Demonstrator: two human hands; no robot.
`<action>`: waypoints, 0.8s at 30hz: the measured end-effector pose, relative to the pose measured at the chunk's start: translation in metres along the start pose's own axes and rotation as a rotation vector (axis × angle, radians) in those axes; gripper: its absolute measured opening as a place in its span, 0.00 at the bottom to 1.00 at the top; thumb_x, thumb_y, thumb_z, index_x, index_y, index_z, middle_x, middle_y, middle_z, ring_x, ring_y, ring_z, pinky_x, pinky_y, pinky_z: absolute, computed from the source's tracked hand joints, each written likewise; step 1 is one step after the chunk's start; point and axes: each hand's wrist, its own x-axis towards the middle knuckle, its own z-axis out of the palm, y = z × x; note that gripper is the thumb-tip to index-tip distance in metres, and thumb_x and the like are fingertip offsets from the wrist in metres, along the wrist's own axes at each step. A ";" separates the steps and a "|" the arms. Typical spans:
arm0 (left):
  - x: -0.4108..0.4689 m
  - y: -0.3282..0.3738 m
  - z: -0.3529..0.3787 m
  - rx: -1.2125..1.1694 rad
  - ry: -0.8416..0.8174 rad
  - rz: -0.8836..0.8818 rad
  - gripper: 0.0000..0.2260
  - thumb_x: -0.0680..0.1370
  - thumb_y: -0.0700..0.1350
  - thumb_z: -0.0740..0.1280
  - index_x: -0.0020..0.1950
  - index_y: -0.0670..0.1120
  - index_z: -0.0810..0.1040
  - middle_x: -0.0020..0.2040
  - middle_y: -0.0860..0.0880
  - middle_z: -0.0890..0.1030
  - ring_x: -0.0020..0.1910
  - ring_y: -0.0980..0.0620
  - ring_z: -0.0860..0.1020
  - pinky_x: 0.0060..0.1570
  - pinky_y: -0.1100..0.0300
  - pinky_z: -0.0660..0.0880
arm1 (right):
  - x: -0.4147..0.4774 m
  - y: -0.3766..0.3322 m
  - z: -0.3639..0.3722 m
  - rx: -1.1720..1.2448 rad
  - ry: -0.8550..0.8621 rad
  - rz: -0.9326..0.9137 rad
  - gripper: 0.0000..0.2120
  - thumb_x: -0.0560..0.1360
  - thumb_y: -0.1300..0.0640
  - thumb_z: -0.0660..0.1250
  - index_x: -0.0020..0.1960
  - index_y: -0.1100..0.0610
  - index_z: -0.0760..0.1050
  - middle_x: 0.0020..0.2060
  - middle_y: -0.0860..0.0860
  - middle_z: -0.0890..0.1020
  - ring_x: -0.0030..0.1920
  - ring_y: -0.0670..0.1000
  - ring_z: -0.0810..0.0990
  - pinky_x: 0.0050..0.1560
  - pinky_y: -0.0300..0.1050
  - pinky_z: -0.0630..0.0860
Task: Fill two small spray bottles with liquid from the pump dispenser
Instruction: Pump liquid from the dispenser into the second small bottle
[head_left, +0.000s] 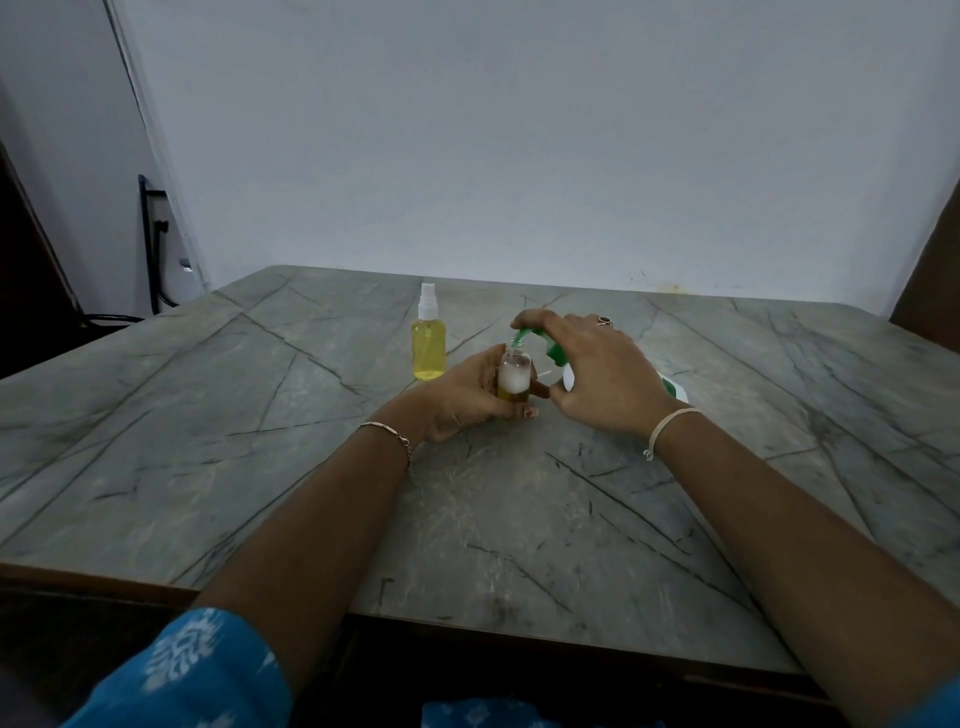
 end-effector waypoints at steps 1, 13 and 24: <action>0.000 0.000 0.000 -0.002 0.000 0.000 0.22 0.71 0.30 0.72 0.57 0.51 0.71 0.60 0.42 0.79 0.64 0.42 0.75 0.68 0.43 0.69 | 0.000 0.000 0.000 0.002 -0.003 -0.001 0.34 0.68 0.56 0.70 0.69 0.40 0.60 0.49 0.50 0.79 0.49 0.52 0.75 0.53 0.54 0.76; 0.001 -0.002 -0.001 -0.011 0.000 0.009 0.23 0.70 0.29 0.71 0.59 0.50 0.71 0.59 0.43 0.79 0.65 0.42 0.74 0.68 0.44 0.70 | 0.002 -0.001 0.002 -0.002 0.012 0.005 0.32 0.67 0.56 0.70 0.65 0.40 0.60 0.52 0.51 0.80 0.50 0.53 0.76 0.53 0.56 0.77; 0.001 -0.002 -0.001 -0.017 -0.022 0.019 0.23 0.71 0.30 0.71 0.60 0.48 0.71 0.54 0.48 0.82 0.61 0.46 0.77 0.66 0.49 0.72 | 0.001 -0.002 0.001 -0.020 0.031 0.003 0.31 0.67 0.57 0.69 0.65 0.41 0.61 0.51 0.50 0.79 0.50 0.54 0.76 0.53 0.57 0.76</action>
